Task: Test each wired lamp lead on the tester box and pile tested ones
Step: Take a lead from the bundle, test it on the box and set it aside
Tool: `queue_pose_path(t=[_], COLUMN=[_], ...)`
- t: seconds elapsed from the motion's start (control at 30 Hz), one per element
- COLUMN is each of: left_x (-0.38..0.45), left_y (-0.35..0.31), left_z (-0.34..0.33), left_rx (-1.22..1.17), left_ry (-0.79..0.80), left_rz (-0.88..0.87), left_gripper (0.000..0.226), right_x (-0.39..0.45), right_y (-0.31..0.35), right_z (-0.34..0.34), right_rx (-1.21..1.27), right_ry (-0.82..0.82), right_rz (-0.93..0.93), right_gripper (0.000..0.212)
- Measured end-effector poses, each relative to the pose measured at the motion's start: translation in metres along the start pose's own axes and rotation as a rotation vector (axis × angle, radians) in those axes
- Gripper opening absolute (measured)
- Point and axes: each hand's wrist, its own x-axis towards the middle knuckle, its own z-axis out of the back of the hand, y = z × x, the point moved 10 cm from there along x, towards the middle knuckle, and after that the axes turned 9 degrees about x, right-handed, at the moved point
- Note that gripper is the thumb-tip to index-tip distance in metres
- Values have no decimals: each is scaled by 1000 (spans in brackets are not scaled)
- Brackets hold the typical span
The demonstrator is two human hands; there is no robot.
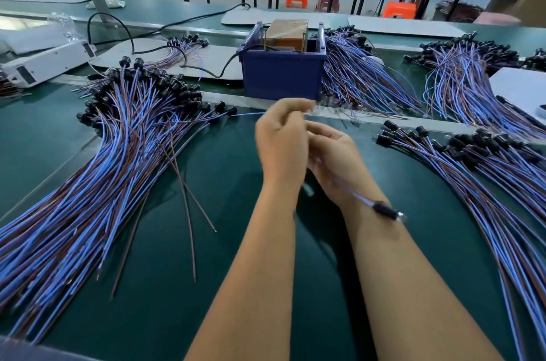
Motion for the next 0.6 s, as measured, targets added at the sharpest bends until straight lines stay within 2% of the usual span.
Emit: queue_pose_path(t=[0.07, 0.1, 0.17, 0.27, 0.33, 0.4, 0.43, 0.5, 0.53, 0.6], left_x=[-2, -5, -4, -11, -19, -23, -21, -6, 3, 26], left_y=[21, 29, 37, 31, 29, 24, 21, 16, 17, 29], left_z=[47, 67, 99, 149, 170, 180, 180, 163, 149, 106], left_rx=[54, 81, 149, 209, 231, 278, 251, 55, -13, -48], left_ry=[-374, -503, -641, -917, -1075, -1164, -1162, -988, -844, -506], left_rz=[138, 215, 307, 267, 293, 281, 203, -7, -38, 55], left_gripper=[34, 31, 31, 37, 34, 29, 27, 24, 23, 21], right_x=[1, 1, 1, -1, -3, -7, -9, -10, -9, -8], right_y=[-3, -3, -2, 0, 6, 15, 17, 17, 16, 12], right_z=[3, 4, 4, 3, 3, 2, 1, -2, -5, -9], right_rx=[-82, -97, -107, -126, -180, -208, -193, -144, -140, -180], right_ry=[5, 2, 22, 25, -10, -52, -58, -48, -35, -14], right_rz=[45, 50, 72, 99, 183, 287, 316, 327, 319, 297], right_gripper=[26, 25, 26, 25, 25, 25, 25, 24, 23, 20])
